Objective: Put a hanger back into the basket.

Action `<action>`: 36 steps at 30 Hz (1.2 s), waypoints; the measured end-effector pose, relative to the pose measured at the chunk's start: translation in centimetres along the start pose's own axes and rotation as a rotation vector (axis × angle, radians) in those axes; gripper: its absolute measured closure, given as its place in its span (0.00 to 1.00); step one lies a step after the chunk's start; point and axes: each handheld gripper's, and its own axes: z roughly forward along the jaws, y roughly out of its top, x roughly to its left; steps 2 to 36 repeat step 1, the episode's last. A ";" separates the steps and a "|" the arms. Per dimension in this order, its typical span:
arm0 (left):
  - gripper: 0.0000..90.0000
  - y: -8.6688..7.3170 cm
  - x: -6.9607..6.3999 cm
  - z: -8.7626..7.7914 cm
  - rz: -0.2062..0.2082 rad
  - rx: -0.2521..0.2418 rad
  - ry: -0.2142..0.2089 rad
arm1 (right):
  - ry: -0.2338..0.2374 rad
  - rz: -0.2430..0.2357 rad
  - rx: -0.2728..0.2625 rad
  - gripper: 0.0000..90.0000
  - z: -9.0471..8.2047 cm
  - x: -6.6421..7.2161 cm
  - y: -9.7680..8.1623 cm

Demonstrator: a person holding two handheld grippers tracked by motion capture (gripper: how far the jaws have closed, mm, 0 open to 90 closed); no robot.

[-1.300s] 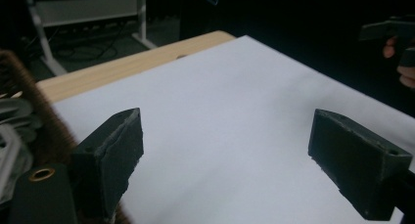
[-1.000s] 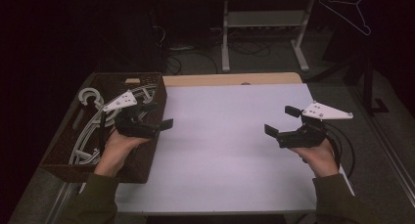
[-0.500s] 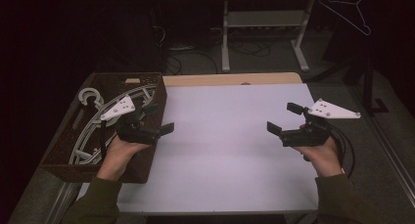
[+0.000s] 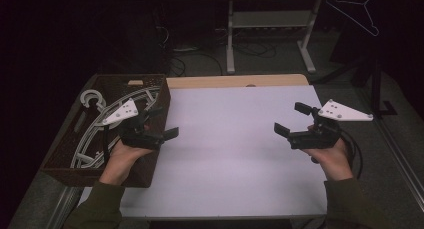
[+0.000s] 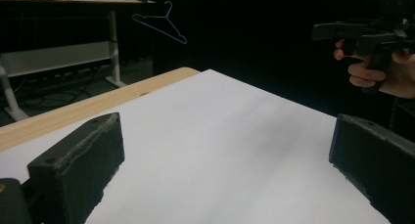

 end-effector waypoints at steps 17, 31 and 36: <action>0.00 0.0 0.0 0.0 0.000 0.000 0.000 | 0.000 0.000 0.000 0.00 0.0 0.0 0.0; 0.00 0.0 0.0 0.0 0.000 0.000 0.000 | 0.000 0.000 0.000 0.00 0.0 0.0 0.0; 0.00 0.0 0.0 0.0 0.000 0.000 0.000 | 0.000 0.000 0.000 0.00 0.0 0.0 0.0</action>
